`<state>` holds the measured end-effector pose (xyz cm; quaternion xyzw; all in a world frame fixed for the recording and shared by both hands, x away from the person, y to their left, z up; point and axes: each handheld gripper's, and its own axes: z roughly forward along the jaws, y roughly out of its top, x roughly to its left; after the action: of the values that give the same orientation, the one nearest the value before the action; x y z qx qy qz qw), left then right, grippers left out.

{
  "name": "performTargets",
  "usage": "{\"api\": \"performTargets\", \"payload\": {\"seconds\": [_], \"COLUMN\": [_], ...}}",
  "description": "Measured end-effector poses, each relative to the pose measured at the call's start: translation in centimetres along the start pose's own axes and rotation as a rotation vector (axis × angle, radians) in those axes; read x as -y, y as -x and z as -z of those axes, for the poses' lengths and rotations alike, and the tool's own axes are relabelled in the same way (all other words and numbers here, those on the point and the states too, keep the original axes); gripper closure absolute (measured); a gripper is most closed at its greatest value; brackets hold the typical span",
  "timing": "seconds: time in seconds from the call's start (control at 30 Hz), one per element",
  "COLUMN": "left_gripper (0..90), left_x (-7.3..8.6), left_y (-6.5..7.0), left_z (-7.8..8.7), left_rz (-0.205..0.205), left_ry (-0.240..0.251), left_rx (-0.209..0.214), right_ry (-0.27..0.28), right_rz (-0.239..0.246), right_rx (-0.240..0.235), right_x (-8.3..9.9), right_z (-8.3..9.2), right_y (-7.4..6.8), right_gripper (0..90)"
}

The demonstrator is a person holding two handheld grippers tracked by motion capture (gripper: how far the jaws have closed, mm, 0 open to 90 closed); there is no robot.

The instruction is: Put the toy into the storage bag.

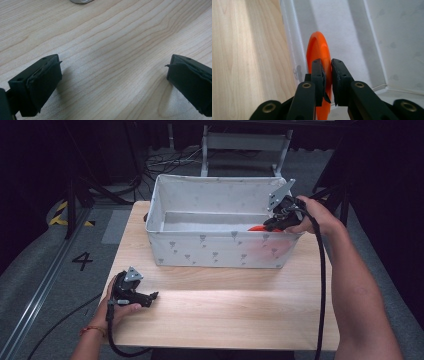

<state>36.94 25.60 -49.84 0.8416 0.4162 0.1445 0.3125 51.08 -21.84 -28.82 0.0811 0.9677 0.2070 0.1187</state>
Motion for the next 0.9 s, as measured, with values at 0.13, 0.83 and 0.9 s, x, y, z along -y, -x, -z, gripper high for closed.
{"api": "performTargets", "payload": {"seconds": [0.13,0.83,0.9], "left_gripper": [0.1,0.1,0.1], "left_x": [0.0,0.0,0.0], "left_y": [0.0,0.0,0.0], "left_z": [0.0,0.0,0.0], "left_rz": [-0.003,-0.003,-0.003], "left_ry": [0.001,0.001,0.001], "left_rx": [-0.001,-0.001,-0.002], "right_ry": [-0.036,-0.066,-0.060], "right_rz": [0.005,-0.061,-0.072], "right_rx": [-0.019,-0.030,-0.023], "right_x": [-0.3,-0.5,-0.4], "right_z": [-0.4,-1.8,-1.8], "right_y": [-0.1,1.2,1.3], "right_gripper": [81.1,82.5,82.8]}}
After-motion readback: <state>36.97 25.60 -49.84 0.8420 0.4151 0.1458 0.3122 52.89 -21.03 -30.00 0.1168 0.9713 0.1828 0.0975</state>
